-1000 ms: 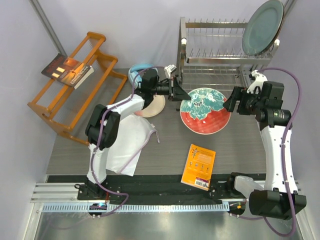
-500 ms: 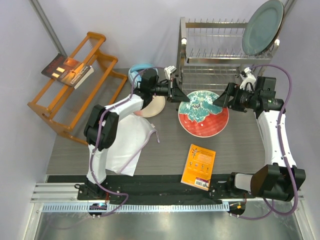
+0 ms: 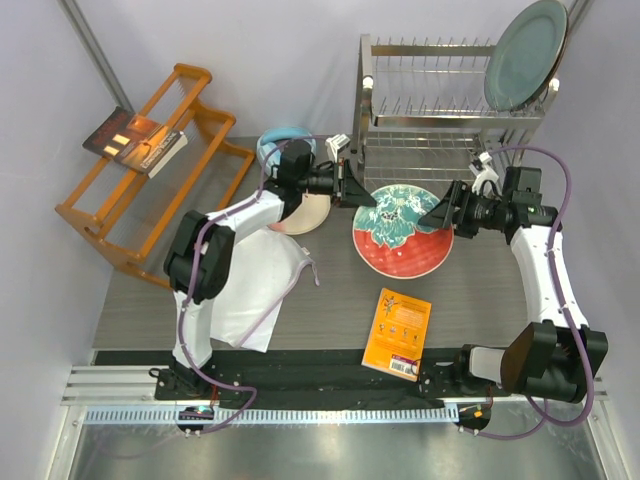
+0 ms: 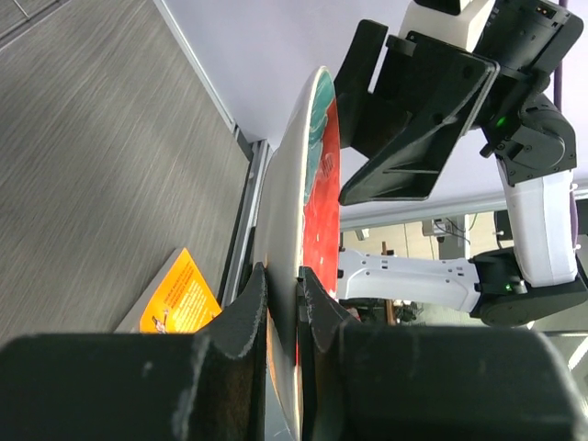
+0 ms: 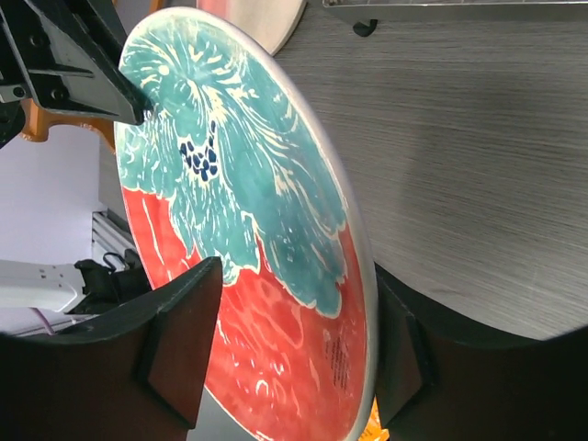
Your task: Load the plates into the dish rack
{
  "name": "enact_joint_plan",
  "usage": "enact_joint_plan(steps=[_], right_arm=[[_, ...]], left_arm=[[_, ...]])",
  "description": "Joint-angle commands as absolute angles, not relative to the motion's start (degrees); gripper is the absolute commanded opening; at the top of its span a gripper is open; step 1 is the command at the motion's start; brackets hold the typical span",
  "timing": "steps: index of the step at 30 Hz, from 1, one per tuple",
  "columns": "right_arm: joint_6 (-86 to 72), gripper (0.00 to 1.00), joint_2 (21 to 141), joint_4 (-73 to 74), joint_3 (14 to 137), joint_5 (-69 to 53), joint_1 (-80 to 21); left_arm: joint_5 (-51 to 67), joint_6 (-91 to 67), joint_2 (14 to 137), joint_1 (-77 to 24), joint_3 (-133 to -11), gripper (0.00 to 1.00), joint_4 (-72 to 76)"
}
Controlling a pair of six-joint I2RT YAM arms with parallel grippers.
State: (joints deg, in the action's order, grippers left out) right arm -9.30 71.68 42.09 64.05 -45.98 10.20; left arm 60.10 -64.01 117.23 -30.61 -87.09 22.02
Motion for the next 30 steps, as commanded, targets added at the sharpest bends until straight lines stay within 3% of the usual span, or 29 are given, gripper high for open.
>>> enact_joint_plan(steps=[1,4,5,6,9,10,13,19,22,25,28,29,30], right_arm=[[-10.5,0.58,71.3,41.4,64.0,-48.7,10.0],[-10.5,0.42,70.5,41.2,64.6,-47.3,10.1],[-10.5,0.34,70.2,41.1,64.9,-47.2,10.1],[-10.6,0.17,70.3,41.0,65.6,-47.2,10.2],[-11.1,0.01,69.4,41.0,67.3,-47.2,10.3],[-11.2,0.01,69.2,41.1,67.8,-47.4,10.3],[-10.5,0.01,68.5,43.9,72.0,-49.0,10.3],[-4.5,0.01,67.3,55.9,87.5,-49.4,10.3],[-4.0,0.01,68.5,59.8,98.8,-49.9,10.3],[-4.0,0.01,74.0,60.3,114.4,-49.7,10.3],[-5.2,0.01,82.5,58.1,132.4,-45.6,10.5],[-6.8,0.01,84.3,55.2,139.8,-43.9,10.8],[-7.7,0.01,85.9,53.3,142.9,-40.8,10.7]], left_arm=[[62.8,-67.7,110.0,-30.4,-88.2,0.00,27.9],[62.6,-67.5,109.7,-30.3,-87.6,0.00,27.9],[62.6,-67.4,109.6,-30.3,-87.6,0.00,27.7],[62.4,-66.8,109.5,-30.3,-87.5,0.00,27.2],[61.2,-64.3,109.3,-30.1,-88.0,0.03,22.0],[60.5,-62.1,109.2,-30.0,-88.2,0.20,20.7],[59.2,-54.7,107.8,-29.1,-88.6,0.42,12.1],[56.4,-39.4,99.0,-25.1,-86.6,0.58,-7.7],[47.2,-20.8,93.0,-23.5,-87.6,0.66,-24.2],[32.0,-10.4,88.6,-23.6,-86.1,0.76,-30.1],[18.9,-4.7,86.4,-23.6,-83.8,0.79,-31.5],[14.3,-3.8,86.0,-23.7,-82.5,0.99,-31.1],[5.6,-4.0,85.9,-24.2,-82.2,0.99,-30.6]])
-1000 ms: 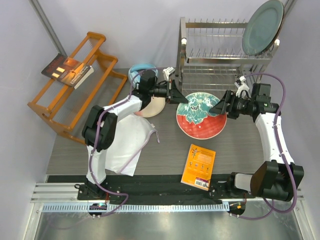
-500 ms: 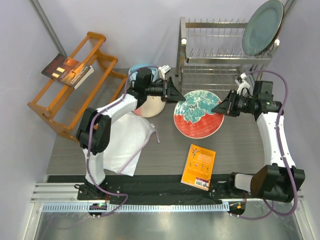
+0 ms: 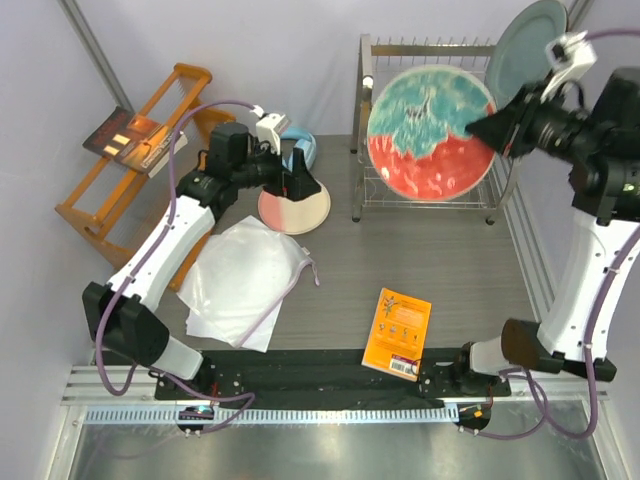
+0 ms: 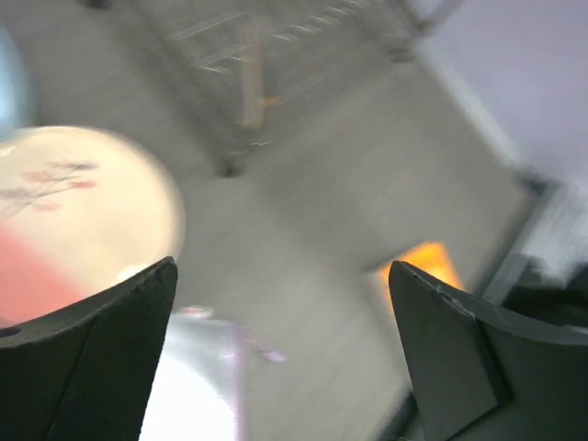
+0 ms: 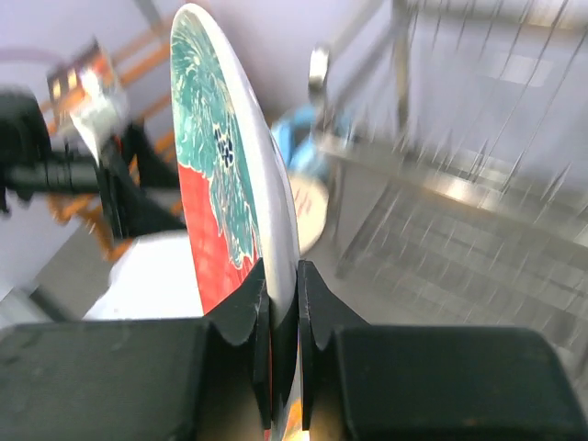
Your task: Load the plates into the dish rack
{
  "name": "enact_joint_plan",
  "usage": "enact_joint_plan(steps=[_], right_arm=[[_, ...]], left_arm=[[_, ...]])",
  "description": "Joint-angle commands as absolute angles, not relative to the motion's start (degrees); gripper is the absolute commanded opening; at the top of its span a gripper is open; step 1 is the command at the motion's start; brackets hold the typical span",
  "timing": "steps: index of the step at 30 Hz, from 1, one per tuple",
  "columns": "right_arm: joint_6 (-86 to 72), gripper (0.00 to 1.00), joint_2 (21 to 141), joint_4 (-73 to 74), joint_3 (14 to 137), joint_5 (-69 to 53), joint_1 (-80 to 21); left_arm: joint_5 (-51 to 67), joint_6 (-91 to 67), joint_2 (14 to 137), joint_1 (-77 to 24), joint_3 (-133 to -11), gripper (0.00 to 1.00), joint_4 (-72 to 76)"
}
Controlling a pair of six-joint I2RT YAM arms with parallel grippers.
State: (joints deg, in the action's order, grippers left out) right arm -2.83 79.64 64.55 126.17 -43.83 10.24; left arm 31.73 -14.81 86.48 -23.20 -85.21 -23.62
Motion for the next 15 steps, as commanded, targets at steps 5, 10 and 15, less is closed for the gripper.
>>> enact_joint_plan(steps=[5,10,15], right_arm=[[-11.0,0.01,90.2,29.0,143.1,-15.5,10.8],[-10.1,0.01,92.1,11.0,136.7,-1.9,10.7],[-6.1,0.01,99.8,11.4,146.8,5.4,10.7]], left_arm=[[-12.2,-3.0,88.9,-24.6,-85.4,0.99,-33.1],[-13.1,-3.2,88.8,-24.5,-83.9,0.99,-30.4],[-5.7,-5.1,89.9,-24.5,-82.5,1.00,-31.5]])
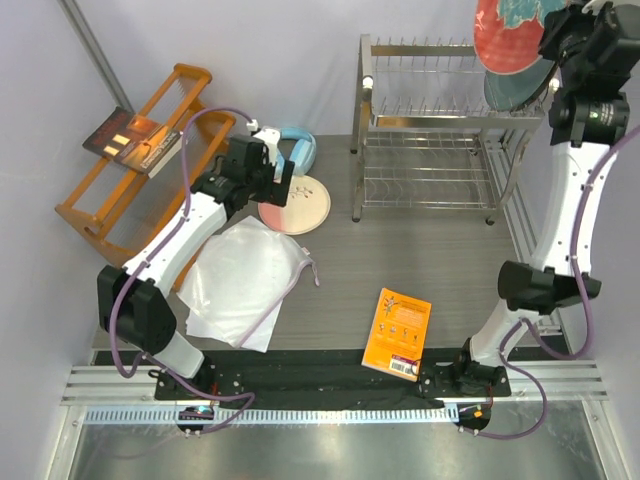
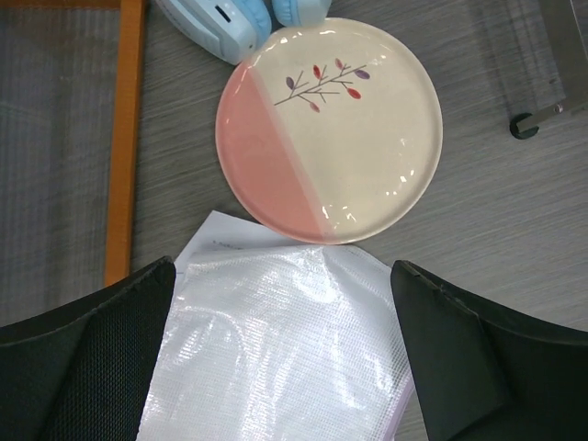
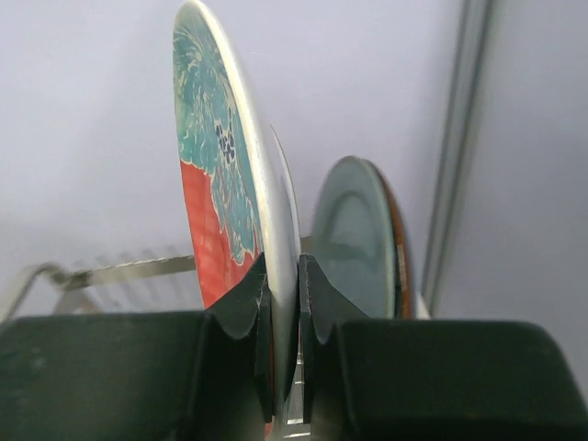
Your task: Load the plates into the dish rack
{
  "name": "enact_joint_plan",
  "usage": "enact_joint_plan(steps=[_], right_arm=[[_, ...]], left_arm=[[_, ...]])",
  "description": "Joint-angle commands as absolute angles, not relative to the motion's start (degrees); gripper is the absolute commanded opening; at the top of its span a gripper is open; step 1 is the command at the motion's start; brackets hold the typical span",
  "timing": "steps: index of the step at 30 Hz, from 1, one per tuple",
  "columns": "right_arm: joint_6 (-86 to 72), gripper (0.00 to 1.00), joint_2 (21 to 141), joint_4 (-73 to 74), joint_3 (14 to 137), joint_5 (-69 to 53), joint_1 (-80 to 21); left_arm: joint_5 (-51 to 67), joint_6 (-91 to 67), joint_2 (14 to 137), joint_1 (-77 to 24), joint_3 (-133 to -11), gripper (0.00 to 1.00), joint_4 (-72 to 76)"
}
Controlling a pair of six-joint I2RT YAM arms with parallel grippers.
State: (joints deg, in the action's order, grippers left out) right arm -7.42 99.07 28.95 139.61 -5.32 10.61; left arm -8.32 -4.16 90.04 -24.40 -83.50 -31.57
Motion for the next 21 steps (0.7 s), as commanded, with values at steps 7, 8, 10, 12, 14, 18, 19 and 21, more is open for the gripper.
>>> enact_joint_plan(steps=[7,8,10,12,14,18,19,21], right_arm=[[4.5,0.01,101.3,10.2,146.3,12.7,7.9],[5.2,0.01,101.3,10.4,146.2,13.4,7.7],[5.8,0.01,101.3,10.5,145.6,14.1,7.7],[6.3,0.01,101.3,10.9,145.1,14.3,7.5],[6.7,0.01,101.0,11.1,144.0,14.7,7.1],[8.4,0.01,101.0,11.9,142.7,15.3,5.2],[9.0,0.01,101.0,11.8,142.0,15.6,4.6],[11.2,0.01,101.1,11.9,141.5,17.3,3.3]], left_arm=[[-3.0,-6.2,92.5,-24.5,-83.8,0.99,-32.7],[-3.2,-6.2,93.1,-24.5,-84.4,0.99,-33.1],[-3.5,-6.4,95.0,-24.5,-85.9,1.00,-34.3],[-3.3,-6.9,96.1,-24.5,-86.7,1.00,-34.9],[-2.9,-7.1,97.3,-24.5,-87.8,1.00,-35.2],[-2.5,-7.0,98.3,-24.5,-88.3,0.99,-35.1],[-2.8,-6.9,98.3,-24.5,-88.3,0.99,-35.2],[-2.9,-6.7,98.7,-24.5,-88.3,0.99,-35.2]])
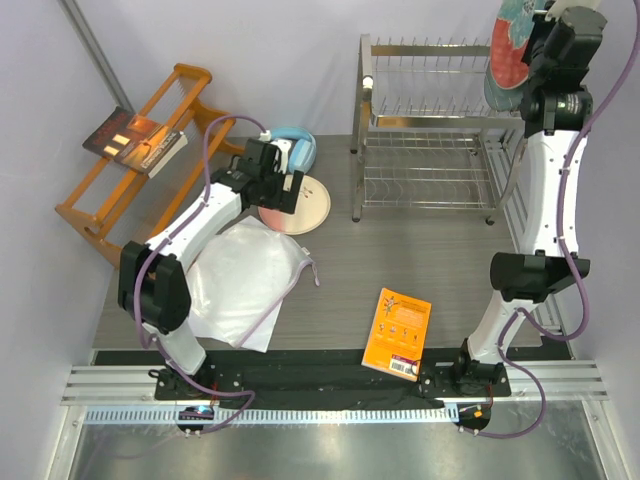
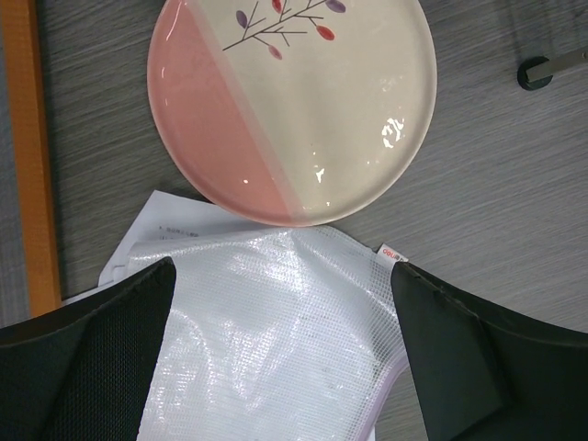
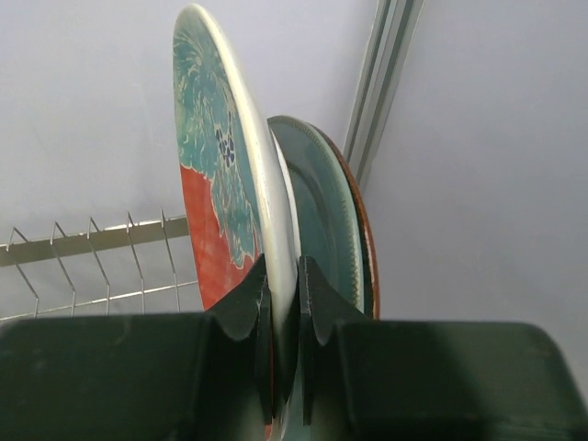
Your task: Load the plates into the dish rack
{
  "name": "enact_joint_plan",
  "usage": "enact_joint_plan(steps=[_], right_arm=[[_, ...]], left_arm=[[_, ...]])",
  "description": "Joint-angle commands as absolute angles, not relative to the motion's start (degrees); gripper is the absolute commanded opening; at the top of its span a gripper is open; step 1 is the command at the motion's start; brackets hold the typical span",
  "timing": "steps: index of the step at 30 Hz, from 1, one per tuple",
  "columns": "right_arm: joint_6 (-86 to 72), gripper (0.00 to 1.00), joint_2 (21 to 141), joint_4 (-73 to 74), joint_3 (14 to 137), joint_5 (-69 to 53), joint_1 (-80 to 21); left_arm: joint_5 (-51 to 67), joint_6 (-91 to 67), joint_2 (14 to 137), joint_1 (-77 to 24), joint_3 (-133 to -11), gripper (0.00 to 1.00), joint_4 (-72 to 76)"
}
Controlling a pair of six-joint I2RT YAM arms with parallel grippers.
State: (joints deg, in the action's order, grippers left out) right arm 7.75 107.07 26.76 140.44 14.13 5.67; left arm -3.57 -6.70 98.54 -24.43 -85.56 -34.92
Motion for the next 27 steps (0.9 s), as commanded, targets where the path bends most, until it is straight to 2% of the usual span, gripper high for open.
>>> enact_joint_plan(steps=[1,11,27], right_arm=[[11.7,0.01,101.2,11.8,141.0,18.3,2.1],[17.6,0.01,102.7,11.1,139.2,22.6,-4.4],[20.5,0.01,100.3,10.5,131.3,26.2,-4.7]], left_arm=[[-2.9,-6.5,98.7,-24.5,-88.2,0.99,-35.2],[-3.3,-6.4,99.2,-24.5,-86.9,0.99,-34.5],[-2.7,-6.8,100.5,-24.4,-86.6,0.99,-32.8]])
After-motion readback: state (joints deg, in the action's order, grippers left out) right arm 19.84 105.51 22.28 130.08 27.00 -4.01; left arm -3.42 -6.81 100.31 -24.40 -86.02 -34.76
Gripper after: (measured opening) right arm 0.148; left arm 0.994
